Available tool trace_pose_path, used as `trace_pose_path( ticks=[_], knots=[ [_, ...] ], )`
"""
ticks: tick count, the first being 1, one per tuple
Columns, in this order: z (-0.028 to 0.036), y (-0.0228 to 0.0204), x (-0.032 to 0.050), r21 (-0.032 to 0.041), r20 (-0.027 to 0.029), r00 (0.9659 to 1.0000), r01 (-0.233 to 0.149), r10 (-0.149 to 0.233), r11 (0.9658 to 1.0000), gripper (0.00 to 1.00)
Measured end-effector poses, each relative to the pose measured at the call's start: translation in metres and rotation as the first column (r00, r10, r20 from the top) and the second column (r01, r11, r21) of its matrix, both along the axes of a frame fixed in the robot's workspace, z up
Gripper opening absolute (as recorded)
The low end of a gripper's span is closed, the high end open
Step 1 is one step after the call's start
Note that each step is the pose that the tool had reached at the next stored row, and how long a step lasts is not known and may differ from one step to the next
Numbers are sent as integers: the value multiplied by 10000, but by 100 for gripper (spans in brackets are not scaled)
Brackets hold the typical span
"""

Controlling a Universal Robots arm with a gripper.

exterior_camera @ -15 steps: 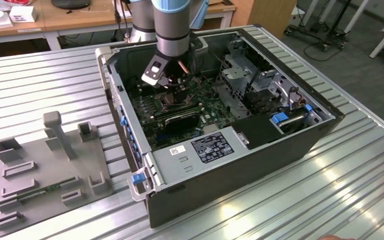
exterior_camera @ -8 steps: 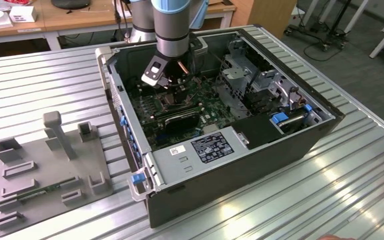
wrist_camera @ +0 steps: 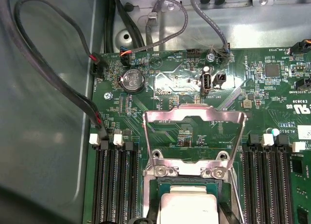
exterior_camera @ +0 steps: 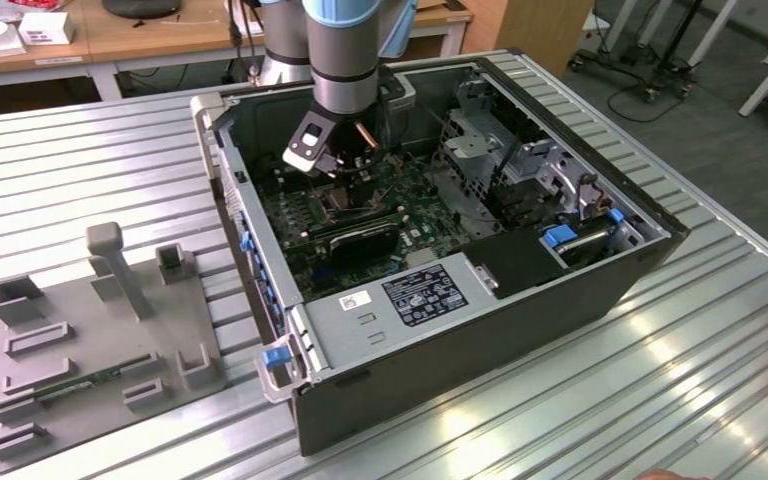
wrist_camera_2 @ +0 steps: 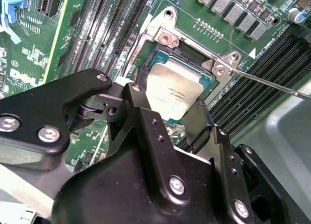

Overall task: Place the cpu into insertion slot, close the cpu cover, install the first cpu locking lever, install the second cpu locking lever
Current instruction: 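Place the cpu into insertion slot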

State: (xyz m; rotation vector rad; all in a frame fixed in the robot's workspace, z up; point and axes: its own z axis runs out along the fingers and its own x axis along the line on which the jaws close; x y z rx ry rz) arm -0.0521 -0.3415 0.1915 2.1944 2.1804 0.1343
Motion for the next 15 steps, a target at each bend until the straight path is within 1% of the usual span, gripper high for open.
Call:
trace_pose_path(
  ticks=[15],
  knots=[
    [-2,1,1,6,3,10000,95,-95,10000,54]
  ],
)
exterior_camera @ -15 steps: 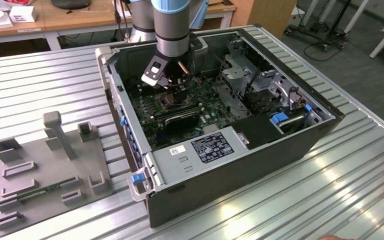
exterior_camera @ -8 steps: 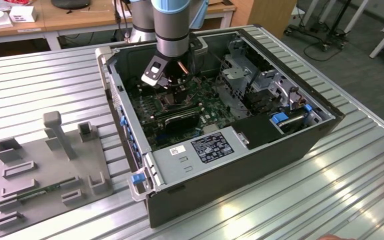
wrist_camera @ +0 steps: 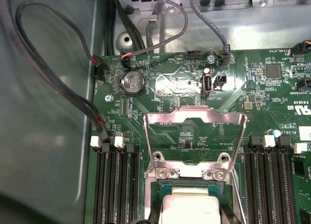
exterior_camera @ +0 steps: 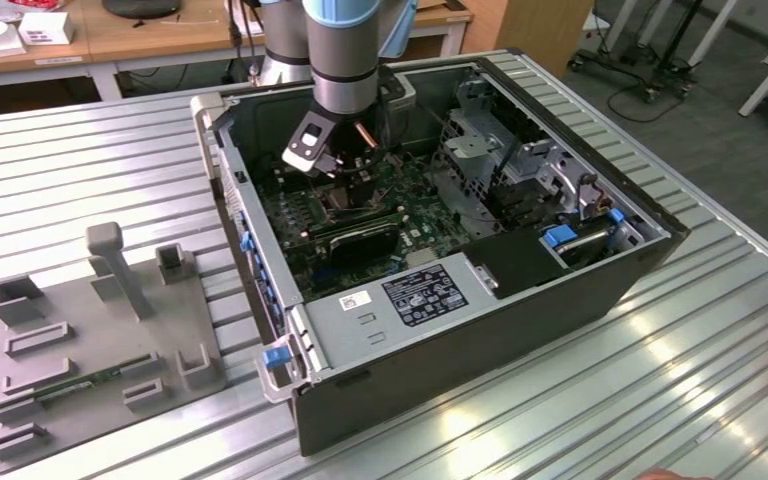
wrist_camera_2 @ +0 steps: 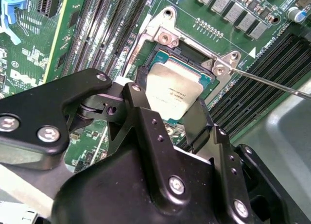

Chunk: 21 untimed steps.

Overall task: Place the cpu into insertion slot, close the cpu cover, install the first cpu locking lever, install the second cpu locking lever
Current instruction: 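Place the cpu into insertion slot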

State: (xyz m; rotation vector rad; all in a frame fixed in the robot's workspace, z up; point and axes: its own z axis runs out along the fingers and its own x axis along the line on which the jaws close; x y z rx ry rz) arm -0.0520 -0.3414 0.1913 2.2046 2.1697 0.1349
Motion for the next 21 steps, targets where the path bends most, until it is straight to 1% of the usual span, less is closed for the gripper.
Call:
trace_pose_path(
  ticks=[3,15,16,17,21],
  knots=[
    [1,0,0,-1,-1,10000,50,-50,10000,54],
    [1,-1,0,-2,-1,10000,54,-54,10000,54],
    [0,0,0,-1,0,10000,55,-55,10000,55],
    [0,0,0,-2,-1,10000,56,-56,10000,62],
    [2,-1,-1,-5,-4,10000,57,-57,10000,62]
  ],
)
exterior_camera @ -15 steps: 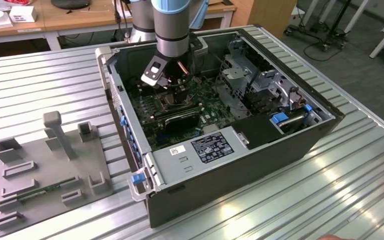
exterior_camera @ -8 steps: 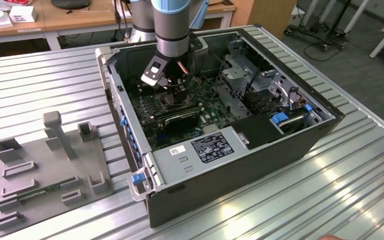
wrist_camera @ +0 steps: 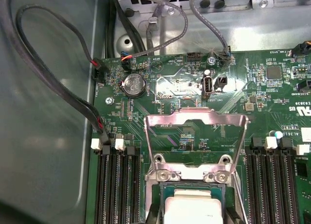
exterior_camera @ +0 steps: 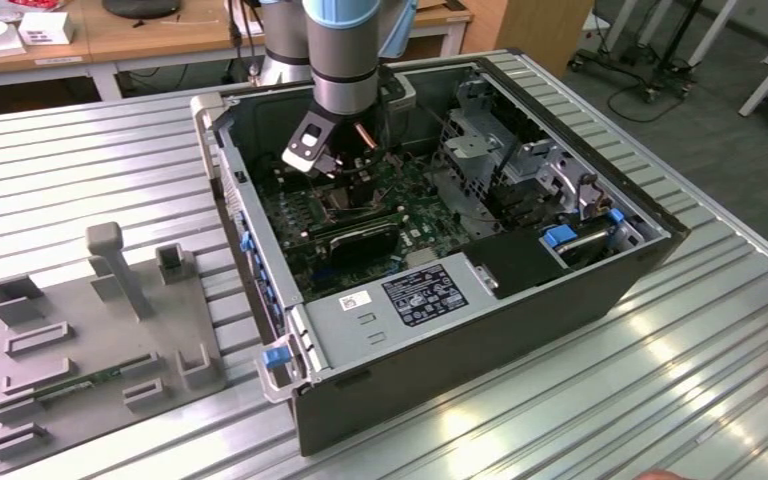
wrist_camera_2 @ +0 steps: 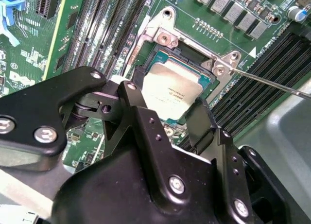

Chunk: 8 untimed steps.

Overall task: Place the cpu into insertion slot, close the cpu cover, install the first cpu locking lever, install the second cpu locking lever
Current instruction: 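Place the cpu into insertion slot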

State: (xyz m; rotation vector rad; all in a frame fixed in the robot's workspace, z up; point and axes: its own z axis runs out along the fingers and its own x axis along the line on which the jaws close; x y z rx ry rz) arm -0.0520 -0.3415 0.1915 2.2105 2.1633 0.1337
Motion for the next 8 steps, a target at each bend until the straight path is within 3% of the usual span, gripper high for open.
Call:
trace_pose_path(
  ticks=[4,8],
  knots=[
    [18,0,0,0,0,10000,1,-1,10000,62],
    [100,0,0,1,1,10000,1,-1,10000,62]
  ],
)
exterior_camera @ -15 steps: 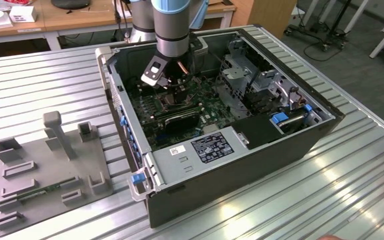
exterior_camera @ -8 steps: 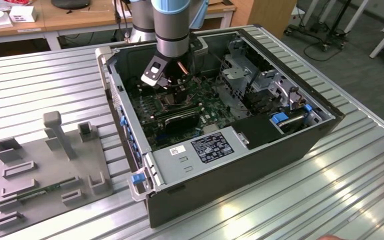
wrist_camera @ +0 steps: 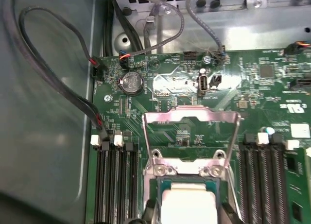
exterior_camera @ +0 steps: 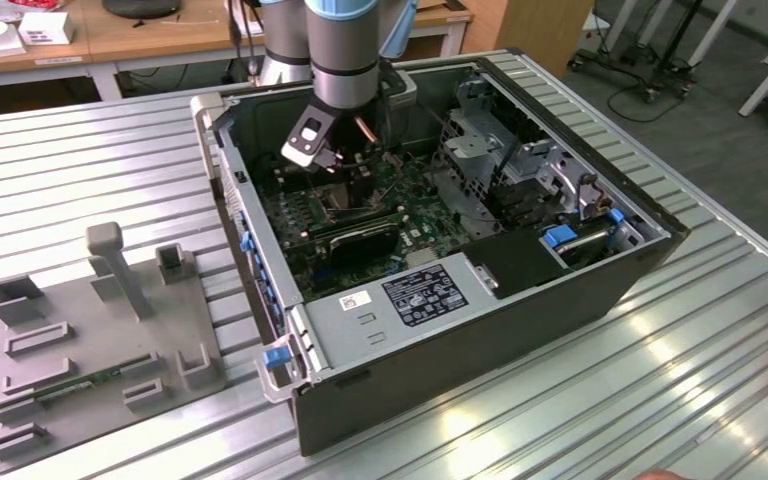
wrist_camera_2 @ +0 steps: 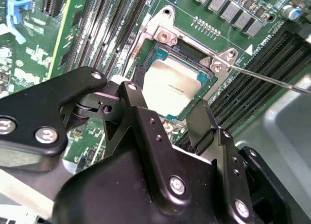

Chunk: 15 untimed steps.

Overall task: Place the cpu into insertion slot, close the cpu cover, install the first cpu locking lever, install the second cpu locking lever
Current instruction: 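Place the cpu into insertion slot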

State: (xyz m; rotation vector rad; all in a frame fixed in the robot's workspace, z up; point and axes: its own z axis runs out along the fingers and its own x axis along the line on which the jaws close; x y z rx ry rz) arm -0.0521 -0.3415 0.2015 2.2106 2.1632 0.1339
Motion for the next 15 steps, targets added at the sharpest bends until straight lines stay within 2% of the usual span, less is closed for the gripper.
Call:
trace_pose_path(
  ticks=[9,12,15],
  knots=[
    [231,0,0,0,0,10000,0,0,10000,62],
    [282,0,0,-1,0,10000,0,0,10000,62],
    [294,0,0,1,1,10000,-1,1,10000,62]
  ],
)
